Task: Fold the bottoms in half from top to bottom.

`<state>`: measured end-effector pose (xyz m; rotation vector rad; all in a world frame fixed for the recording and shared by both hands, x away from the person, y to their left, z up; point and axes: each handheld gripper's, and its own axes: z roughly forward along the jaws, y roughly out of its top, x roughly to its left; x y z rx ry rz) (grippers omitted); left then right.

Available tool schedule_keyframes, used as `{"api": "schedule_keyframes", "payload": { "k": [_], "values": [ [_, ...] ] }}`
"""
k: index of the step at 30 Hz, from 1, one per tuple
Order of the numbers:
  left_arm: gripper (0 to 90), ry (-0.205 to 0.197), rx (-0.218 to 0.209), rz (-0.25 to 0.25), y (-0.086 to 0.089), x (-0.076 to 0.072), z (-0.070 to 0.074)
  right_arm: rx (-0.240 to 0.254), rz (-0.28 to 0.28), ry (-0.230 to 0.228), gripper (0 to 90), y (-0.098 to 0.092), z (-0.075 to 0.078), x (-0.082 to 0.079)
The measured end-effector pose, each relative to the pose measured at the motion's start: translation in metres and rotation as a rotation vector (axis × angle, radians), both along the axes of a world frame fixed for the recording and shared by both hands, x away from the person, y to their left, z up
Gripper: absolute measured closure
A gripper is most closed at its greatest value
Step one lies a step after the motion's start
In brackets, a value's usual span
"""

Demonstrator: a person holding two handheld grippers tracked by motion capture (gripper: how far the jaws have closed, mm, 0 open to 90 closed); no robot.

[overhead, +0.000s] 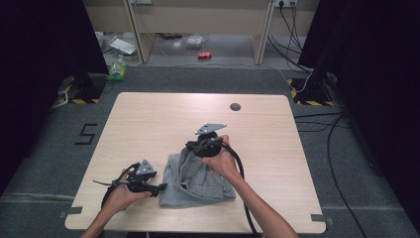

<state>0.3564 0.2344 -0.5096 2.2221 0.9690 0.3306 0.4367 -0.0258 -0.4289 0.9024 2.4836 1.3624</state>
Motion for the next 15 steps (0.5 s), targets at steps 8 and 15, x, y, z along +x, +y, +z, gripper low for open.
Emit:
{"api": "schedule_keyframes", "payload": {
  "k": [8,15],
  "values": [
    [34.0,-0.002,-0.001,-0.004,0.0,0.0,0.0,0.065,-0.037,-0.084,86.6,-0.052,0.007,-0.061],
    [34.2,-0.003,0.0,-0.01,0.0,0.0,0.0,0.078,-0.073,-0.1,89.7,-0.081,-0.005,-0.102]
  ]
}}
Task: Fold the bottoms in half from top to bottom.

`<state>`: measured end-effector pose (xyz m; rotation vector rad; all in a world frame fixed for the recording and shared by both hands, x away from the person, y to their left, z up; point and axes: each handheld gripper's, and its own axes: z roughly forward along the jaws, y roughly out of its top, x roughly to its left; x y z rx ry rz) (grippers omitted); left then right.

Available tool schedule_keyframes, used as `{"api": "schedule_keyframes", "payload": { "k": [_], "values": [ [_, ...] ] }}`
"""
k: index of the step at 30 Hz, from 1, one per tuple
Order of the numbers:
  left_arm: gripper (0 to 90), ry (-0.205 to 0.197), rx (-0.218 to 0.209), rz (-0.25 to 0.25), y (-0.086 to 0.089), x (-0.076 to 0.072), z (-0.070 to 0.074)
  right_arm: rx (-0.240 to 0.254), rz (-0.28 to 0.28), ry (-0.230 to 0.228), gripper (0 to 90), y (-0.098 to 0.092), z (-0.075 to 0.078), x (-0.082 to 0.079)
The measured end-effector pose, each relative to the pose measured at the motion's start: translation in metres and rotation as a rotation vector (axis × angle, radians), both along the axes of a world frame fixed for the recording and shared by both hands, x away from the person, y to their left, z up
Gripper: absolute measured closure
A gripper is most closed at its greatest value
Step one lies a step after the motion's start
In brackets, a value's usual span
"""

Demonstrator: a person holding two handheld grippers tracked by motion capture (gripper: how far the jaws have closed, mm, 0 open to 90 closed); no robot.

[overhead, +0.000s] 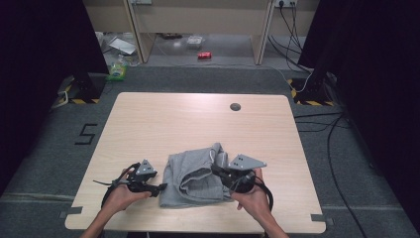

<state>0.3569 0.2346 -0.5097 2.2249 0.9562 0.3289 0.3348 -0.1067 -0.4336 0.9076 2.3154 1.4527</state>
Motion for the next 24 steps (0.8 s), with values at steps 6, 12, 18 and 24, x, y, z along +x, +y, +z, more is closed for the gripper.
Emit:
{"api": "schedule_keyframes", "payload": {
  "k": [6,12,18,24],
  "values": [
    [34.1,0.0,0.001,0.001,0.0,0.0,0.0,-0.035,-0.039,0.007,77.9,-0.012,-0.008,-0.003],
    [34.2,0.0,0.001,0.001,0.0,0.0,0.0,-0.041,-0.041,0.021,59.1,0.001,-0.004,0.005],
    [34.2,-0.002,-0.001,0.002,0.0,0.0,0.0,-0.176,-0.03,0.016,58.7,0.025,-0.01,0.017],
    [34.1,-0.004,-0.004,0.001,0.0,0.0,0.0,-0.239,0.011,0.006,85.1,0.021,-0.015,0.022]
  ]
}}
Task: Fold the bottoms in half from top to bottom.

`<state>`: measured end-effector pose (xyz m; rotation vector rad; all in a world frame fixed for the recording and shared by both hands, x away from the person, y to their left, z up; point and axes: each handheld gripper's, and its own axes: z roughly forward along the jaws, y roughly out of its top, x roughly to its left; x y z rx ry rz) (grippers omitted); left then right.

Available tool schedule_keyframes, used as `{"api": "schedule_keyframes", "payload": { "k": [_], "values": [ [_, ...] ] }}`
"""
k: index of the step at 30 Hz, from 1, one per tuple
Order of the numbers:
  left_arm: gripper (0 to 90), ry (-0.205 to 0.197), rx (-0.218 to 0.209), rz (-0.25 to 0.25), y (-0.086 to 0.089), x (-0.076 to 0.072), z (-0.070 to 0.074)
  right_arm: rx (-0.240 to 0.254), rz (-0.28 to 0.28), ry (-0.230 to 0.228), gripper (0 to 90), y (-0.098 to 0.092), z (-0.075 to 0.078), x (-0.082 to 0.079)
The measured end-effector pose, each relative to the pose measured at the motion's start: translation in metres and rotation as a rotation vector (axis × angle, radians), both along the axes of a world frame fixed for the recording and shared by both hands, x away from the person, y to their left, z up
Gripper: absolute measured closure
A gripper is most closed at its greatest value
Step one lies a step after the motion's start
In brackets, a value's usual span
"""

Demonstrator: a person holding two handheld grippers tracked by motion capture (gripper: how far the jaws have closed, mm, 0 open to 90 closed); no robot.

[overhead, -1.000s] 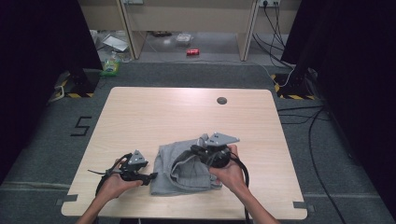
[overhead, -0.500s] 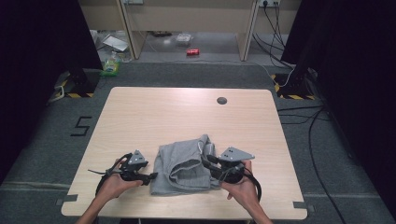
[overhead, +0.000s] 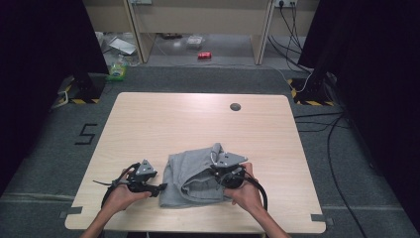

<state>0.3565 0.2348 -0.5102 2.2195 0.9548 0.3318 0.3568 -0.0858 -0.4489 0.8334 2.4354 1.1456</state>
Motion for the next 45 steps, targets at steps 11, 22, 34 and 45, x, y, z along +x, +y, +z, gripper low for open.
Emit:
{"api": "schedule_keyframes", "payload": {
  "k": [11,22,34,45],
  "values": [
    [34.2,-0.001,-0.001,-0.001,0.0,0.0,0.0,-0.003,0.008,-0.045,86.4,-0.023,-0.002,-0.066],
    [34.3,0.029,0.001,-0.011,0.001,0.001,0.003,0.022,-0.006,0.055,71.8,-0.023,-0.034,-0.061],
    [31.0,-0.022,-0.121,-0.01,-0.016,0.0,0.04,0.123,-0.078,0.001,61.1,-0.035,-0.006,-0.035],
    [27.6,-0.02,-0.126,-0.114,-0.059,-0.018,0.045,0.049,-0.198,0.005,52.4,-0.018,-0.014,0.037]
  ]
}}
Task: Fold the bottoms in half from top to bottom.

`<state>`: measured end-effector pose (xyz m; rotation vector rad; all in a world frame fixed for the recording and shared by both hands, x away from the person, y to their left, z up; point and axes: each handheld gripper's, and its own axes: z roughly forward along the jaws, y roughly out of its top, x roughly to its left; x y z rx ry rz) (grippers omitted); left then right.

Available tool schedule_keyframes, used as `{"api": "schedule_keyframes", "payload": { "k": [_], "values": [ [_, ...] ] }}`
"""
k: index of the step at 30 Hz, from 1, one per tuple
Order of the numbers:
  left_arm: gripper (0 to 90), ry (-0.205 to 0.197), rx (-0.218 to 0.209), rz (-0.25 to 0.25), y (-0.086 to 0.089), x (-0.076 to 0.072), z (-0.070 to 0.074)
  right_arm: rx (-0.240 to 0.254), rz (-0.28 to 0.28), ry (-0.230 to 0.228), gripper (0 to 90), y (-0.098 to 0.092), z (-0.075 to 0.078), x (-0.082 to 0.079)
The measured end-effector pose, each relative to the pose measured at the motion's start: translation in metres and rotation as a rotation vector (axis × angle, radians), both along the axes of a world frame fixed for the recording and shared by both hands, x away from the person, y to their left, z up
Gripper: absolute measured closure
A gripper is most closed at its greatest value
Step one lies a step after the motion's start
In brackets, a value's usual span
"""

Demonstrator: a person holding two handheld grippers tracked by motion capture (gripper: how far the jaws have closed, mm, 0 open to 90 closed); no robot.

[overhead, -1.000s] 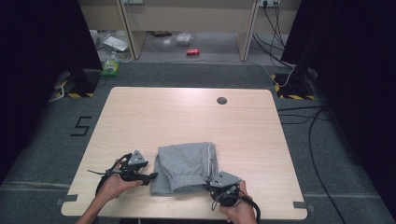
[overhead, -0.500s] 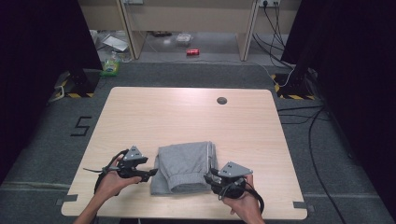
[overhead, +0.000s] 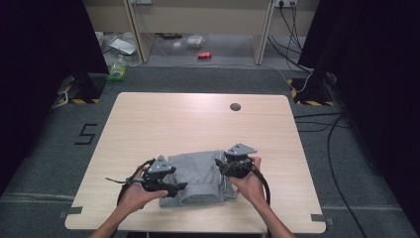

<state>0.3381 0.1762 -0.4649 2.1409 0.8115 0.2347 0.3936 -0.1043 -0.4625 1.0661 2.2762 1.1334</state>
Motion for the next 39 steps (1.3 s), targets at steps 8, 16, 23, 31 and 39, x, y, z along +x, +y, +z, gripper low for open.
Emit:
{"api": "schedule_keyframes", "payload": {
  "k": [8,16,23,31,39],
  "values": [
    [31.8,-0.001,0.151,-0.05,-0.005,-0.016,-0.026,-0.073,-0.1,0.055,49.6,-0.006,-0.021,0.037],
    [30.9,-0.01,0.121,-0.046,0.001,-0.015,-0.016,-0.038,-0.106,0.089,46.5,-0.013,-0.019,0.035],
    [28.3,-0.003,0.03,0.0,0.016,-0.006,0.0,0.05,-0.121,0.052,42.9,-0.022,0.003,0.035],
    [27.4,0.018,0.012,0.088,0.029,0.014,-0.002,0.068,-0.129,0.064,42.2,-0.028,0.005,0.038],
    [27.1,0.035,0.006,0.154,0.035,0.033,-0.013,0.055,-0.105,0.077,41.3,-0.023,0.001,0.039]
  ]
}}
